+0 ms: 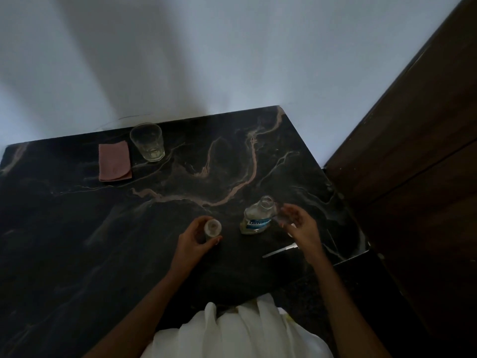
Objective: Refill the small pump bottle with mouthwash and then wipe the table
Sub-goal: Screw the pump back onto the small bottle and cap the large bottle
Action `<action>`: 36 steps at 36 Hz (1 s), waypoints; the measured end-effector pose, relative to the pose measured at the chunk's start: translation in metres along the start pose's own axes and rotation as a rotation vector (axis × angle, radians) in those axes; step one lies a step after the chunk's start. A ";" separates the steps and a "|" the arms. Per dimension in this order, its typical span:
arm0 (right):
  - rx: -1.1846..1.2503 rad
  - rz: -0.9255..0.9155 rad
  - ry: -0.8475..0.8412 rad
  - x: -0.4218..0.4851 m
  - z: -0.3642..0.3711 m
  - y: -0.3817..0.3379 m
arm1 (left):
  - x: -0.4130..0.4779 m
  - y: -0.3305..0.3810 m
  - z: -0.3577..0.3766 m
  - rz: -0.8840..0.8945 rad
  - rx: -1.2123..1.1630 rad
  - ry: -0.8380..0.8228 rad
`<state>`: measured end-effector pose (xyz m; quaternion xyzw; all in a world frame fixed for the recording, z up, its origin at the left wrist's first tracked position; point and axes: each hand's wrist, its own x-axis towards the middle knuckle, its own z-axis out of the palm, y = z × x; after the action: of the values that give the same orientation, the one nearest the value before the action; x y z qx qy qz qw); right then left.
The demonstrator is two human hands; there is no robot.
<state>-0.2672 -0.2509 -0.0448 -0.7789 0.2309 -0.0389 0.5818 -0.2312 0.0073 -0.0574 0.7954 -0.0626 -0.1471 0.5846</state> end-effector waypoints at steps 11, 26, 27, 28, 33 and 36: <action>-0.197 0.324 0.438 -0.027 -0.026 0.031 | 0.000 -0.003 0.002 0.008 0.002 0.027; 0.104 0.614 0.466 -0.017 -0.004 0.030 | -0.001 -0.004 0.001 0.019 -0.015 0.010; 0.108 0.619 0.466 -0.016 -0.003 0.029 | -0.001 -0.004 0.001 0.019 -0.015 0.014; 0.118 0.629 0.457 -0.016 -0.002 0.028 | -0.001 -0.004 0.002 0.020 -0.017 0.015; 0.181 0.647 0.483 -0.016 -0.003 0.028 | -0.001 -0.005 0.002 0.022 -0.016 0.014; 0.257 0.668 0.472 -0.016 -0.005 0.029 | -0.002 -0.009 0.001 0.025 -0.016 0.024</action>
<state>-0.2918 -0.2551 -0.0663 -0.5522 0.5906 -0.0542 0.5860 -0.2338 0.0092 -0.0656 0.7916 -0.0640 -0.1307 0.5935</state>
